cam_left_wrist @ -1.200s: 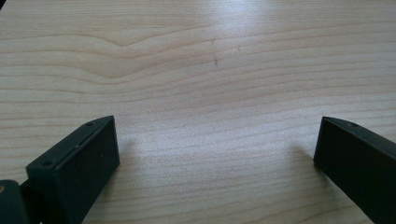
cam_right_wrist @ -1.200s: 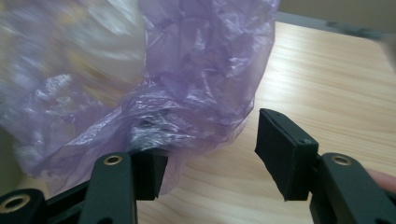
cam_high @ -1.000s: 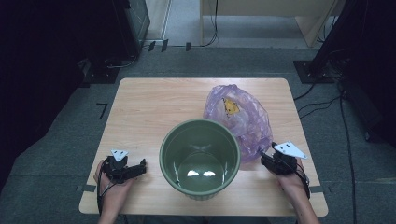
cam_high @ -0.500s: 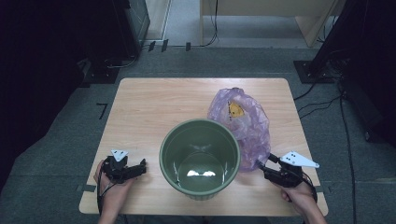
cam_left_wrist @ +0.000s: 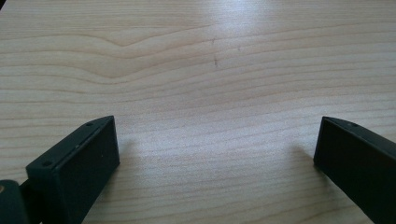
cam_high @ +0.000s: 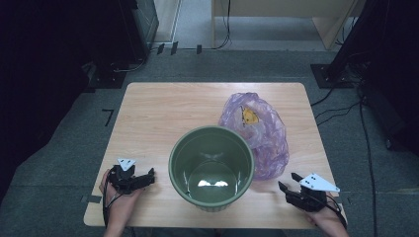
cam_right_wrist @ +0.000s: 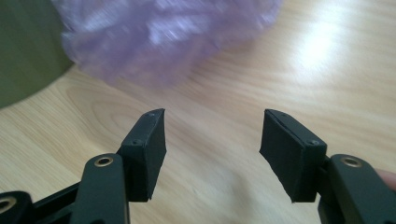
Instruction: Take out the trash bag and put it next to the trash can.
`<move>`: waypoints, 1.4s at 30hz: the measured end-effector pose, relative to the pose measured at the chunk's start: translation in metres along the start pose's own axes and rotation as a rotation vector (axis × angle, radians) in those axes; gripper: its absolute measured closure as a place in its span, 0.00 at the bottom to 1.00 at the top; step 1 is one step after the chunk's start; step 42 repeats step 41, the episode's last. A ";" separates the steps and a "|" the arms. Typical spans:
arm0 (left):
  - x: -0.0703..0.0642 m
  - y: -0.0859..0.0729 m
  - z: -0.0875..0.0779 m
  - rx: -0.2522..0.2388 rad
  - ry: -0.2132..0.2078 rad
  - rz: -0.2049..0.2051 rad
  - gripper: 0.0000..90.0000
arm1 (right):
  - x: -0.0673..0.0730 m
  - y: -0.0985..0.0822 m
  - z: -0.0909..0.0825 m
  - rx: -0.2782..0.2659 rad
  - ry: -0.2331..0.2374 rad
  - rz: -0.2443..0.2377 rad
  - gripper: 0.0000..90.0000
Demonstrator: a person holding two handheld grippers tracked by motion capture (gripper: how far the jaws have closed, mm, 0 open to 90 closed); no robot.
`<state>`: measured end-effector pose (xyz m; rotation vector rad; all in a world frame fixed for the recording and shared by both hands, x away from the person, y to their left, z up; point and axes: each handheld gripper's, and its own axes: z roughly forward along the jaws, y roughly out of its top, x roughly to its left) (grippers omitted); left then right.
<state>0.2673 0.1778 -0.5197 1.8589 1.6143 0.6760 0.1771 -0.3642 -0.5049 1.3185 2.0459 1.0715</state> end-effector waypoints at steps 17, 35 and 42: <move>0.000 0.000 0.000 -0.001 0.000 -0.001 0.00 | -0.042 -0.022 -0.019 0.007 -0.170 0.134 0.21; 0.000 0.000 0.000 -0.001 0.000 -0.001 0.00 | -0.067 -0.036 -0.023 0.068 -0.300 0.204 0.15; 0.000 0.000 0.000 0.000 0.000 0.000 0.00 | -0.069 -0.037 -0.023 0.069 -0.302 0.228 0.15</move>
